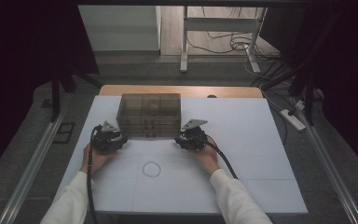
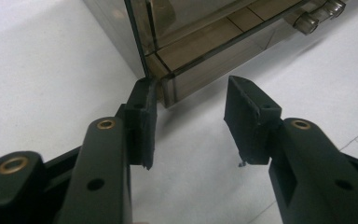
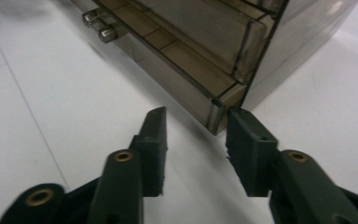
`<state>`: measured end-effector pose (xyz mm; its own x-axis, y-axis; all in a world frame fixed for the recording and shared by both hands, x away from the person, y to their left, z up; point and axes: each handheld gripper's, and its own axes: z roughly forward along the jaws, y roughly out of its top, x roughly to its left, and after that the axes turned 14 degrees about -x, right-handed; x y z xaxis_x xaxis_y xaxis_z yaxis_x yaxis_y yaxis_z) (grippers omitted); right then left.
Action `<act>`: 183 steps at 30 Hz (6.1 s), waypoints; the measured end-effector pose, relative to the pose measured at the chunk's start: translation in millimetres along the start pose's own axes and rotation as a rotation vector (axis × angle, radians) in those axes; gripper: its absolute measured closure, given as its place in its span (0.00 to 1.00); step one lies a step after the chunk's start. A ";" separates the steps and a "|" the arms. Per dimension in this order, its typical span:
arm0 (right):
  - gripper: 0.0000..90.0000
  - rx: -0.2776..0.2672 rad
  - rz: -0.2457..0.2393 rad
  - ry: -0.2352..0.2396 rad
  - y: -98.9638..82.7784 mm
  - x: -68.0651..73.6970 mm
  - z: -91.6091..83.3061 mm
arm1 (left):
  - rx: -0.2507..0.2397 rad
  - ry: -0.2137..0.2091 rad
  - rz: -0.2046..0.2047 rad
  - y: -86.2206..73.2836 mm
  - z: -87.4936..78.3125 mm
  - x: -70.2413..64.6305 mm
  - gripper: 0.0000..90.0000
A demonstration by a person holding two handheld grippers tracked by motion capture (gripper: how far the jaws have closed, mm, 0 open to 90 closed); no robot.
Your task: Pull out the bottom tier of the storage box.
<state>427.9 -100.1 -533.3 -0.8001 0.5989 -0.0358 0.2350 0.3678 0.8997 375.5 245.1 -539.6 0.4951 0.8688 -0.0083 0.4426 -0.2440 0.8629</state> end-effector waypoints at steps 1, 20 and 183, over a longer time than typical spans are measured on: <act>0.69 -0.003 0.005 -0.005 0.1 -0.2 0.1 | 0.000 0.000 0.001 0.2 0.8 -0.2 0.63; 0.89 0.003 -0.030 -0.056 -0.6 1.7 2.1 | 0.009 0.042 0.009 0.0 0.6 0.4 0.84; 0.90 0.036 -0.043 -0.022 -10.0 43.3 -35.4 | 0.052 0.015 0.053 -16.4 -44.8 -29.4 0.86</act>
<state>371.4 -103.0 -528.4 -0.7975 0.5974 -0.0846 0.2203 0.4188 0.8810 320.2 242.8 -530.9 0.5082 0.8601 0.0447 0.4543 -0.3118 0.8345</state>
